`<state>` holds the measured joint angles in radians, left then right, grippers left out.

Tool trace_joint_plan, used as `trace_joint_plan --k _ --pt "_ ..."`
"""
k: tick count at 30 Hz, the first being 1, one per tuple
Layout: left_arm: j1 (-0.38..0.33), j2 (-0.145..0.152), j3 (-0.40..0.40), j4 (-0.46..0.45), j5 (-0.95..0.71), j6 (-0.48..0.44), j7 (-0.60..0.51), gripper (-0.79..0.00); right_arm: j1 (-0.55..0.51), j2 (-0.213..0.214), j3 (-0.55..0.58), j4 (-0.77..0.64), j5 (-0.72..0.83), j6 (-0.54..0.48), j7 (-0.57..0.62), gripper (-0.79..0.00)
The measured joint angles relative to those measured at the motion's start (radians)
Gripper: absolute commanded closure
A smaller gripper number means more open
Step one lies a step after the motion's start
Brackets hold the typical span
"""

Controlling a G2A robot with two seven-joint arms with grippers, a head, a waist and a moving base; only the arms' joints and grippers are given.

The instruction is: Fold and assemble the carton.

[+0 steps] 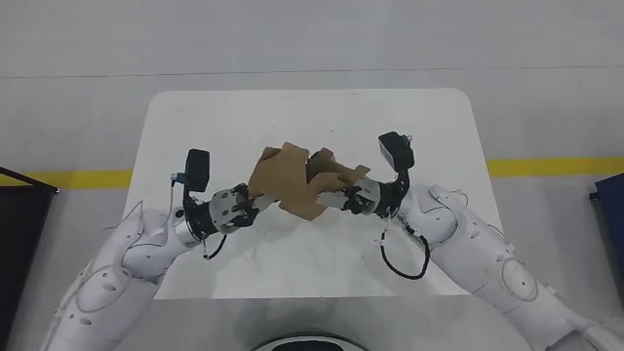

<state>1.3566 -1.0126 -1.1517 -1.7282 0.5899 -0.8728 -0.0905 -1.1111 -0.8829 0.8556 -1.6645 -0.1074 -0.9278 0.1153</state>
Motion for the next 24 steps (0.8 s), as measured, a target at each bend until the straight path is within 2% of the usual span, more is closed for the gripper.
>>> trace_joint_plan --k 8,17,24 --pt "0.059 -0.011 -0.017 -0.095 0.240 0.247 0.099 0.000 0.001 -0.026 -0.013 -0.023 -0.041 0.090 0.001 -0.785" --pt "0.106 -0.023 -0.004 -0.152 0.526 0.510 0.162 0.000 0.031 -0.062 -0.059 -0.010 -0.030 0.163 0.043 -0.785" --pt "0.120 -0.031 -0.002 -0.150 0.594 0.611 0.204 0.000 0.039 -0.080 -0.060 0.009 -0.015 0.169 0.063 -0.785"
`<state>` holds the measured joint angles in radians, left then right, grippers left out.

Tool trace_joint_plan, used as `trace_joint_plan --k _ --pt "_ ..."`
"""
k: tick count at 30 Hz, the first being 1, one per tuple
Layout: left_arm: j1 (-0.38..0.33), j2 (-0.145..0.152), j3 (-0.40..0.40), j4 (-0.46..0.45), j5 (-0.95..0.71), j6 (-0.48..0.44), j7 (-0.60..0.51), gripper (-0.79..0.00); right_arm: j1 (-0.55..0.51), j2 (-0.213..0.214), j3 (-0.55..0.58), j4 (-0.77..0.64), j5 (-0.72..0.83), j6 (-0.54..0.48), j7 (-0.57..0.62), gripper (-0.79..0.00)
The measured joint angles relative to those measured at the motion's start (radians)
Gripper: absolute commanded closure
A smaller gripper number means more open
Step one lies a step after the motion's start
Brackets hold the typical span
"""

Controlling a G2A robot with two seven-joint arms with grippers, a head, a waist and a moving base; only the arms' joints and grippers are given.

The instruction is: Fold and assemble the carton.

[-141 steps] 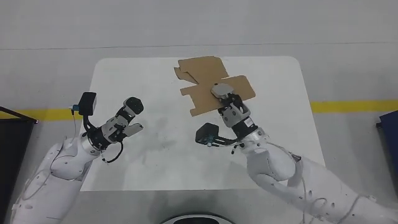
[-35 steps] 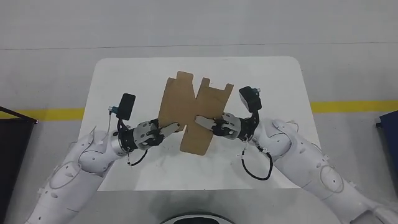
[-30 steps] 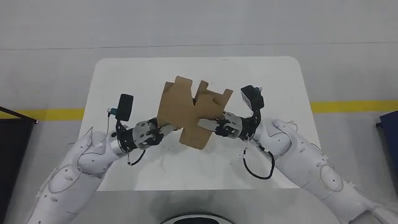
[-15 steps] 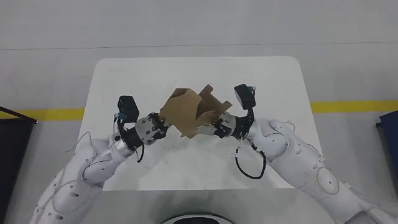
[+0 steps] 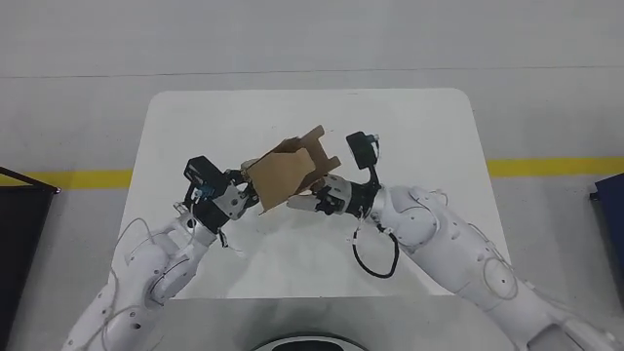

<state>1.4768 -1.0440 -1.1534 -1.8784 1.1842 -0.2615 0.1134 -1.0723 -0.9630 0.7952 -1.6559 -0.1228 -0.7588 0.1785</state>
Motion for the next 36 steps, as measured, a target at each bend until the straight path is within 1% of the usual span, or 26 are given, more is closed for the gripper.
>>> trace_joint_plan --k 3,10,19,27,32,33,36 --pt "0.002 -0.002 -0.002 0.002 0.013 0.011 0.003 0.000 0.000 -0.006 0.002 0.006 0.009 -0.005 0.009 -0.785" --pt "0.008 -0.005 -0.021 0.005 -0.006 -0.017 0.010 0.000 0.001 -0.019 0.015 0.026 0.042 -0.036 0.013 -0.785" --pt "0.032 -0.005 -0.059 0.002 0.018 -0.023 0.062 0.000 -0.022 -0.026 0.054 0.048 0.075 -0.100 0.018 -0.785" --pt "0.040 -0.010 -0.057 -0.009 0.079 0.006 0.061 0.000 -0.030 -0.034 0.066 0.044 0.079 -0.081 0.060 -0.785" --pt "0.045 -0.014 -0.057 -0.007 0.132 0.040 0.078 0.000 -0.032 -0.041 0.066 0.048 0.122 -0.111 0.081 -0.785" --pt "0.046 -0.014 -0.057 -0.006 0.143 0.046 0.082 0.000 -0.033 -0.042 0.067 0.049 0.133 -0.120 0.084 -0.767" --pt "0.049 -0.016 -0.057 -0.001 0.163 0.057 0.096 0.000 -0.035 -0.044 0.074 0.056 0.163 -0.141 0.099 -0.625"
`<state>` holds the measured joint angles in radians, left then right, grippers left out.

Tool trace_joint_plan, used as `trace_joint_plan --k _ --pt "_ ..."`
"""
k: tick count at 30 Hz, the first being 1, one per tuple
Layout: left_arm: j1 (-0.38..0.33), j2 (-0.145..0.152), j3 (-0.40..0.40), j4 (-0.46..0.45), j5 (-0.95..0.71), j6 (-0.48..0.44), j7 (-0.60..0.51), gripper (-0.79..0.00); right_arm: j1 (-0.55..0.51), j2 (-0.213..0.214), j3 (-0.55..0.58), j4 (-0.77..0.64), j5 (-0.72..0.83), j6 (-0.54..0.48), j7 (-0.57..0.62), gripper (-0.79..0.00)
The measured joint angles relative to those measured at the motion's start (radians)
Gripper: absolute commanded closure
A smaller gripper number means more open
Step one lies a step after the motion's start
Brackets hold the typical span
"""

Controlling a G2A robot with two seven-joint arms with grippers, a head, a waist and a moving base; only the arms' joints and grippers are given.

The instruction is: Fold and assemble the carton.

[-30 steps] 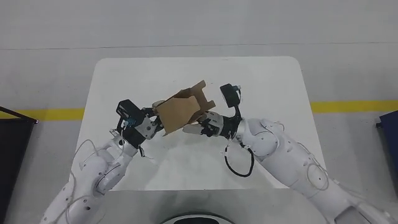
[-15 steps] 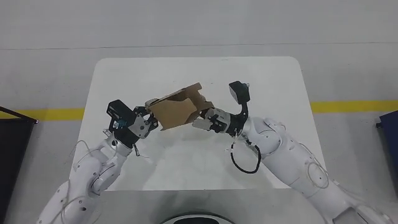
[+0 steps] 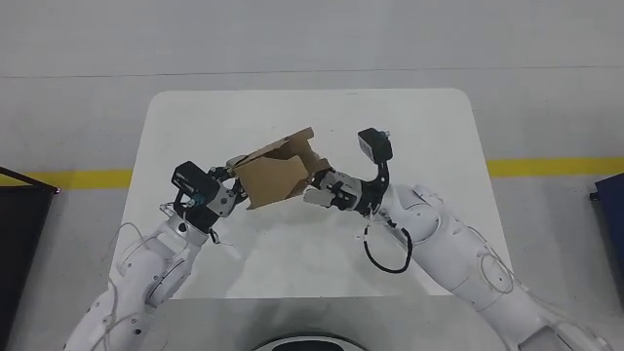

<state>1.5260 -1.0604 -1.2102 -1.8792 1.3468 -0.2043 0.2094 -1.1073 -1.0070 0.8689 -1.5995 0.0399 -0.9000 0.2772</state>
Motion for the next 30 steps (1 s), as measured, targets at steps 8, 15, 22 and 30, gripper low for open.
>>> trace_joint_plan --k 8,15,22,30 --pt "0.009 -0.005 -0.005 -0.001 0.013 -0.003 0.034 0.000 -0.009 -0.006 0.018 0.007 0.029 0.002 0.023 -0.280" --pt "0.016 -0.007 -0.014 -0.004 0.023 -0.010 0.047 0.000 -0.012 -0.014 0.028 0.008 0.037 0.009 0.039 -0.249" --pt "0.025 -0.010 -0.024 -0.008 0.033 -0.013 0.070 0.000 -0.019 -0.021 0.044 0.015 0.042 0.011 0.040 -0.302" --pt "0.032 -0.013 -0.034 -0.013 0.034 -0.032 0.073 0.000 -0.036 -0.024 0.079 0.020 0.035 -0.001 0.032 -0.277"
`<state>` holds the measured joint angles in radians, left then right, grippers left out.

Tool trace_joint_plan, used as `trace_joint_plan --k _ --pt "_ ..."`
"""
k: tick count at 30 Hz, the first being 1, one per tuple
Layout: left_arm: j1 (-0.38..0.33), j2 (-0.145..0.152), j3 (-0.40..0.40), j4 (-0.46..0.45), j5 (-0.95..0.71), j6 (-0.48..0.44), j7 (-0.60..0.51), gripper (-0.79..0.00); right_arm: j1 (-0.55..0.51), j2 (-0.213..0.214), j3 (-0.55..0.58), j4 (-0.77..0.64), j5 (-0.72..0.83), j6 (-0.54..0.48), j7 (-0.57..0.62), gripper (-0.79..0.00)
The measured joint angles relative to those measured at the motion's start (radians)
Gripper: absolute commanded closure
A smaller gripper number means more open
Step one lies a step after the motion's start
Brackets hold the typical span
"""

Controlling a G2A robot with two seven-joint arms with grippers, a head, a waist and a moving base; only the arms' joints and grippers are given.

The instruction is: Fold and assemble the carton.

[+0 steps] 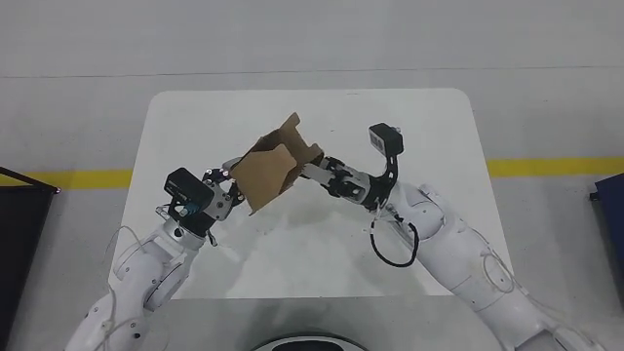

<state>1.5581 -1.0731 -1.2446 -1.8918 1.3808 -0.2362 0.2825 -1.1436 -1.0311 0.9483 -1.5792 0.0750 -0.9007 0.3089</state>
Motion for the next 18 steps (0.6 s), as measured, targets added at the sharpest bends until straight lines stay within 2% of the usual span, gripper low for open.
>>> trace_joint_plan --k 10,18 --pt "-0.005 -0.001 -0.003 -0.003 0.002 -0.057 -0.049 0.000 -0.034 -0.002 0.077 -0.021 -0.152 0.041 -0.064 -0.292" --pt "-0.007 -0.004 0.001 -0.005 0.014 -0.075 -0.058 0.000 -0.061 -0.003 0.112 -0.047 -0.201 0.041 -0.068 -0.219"
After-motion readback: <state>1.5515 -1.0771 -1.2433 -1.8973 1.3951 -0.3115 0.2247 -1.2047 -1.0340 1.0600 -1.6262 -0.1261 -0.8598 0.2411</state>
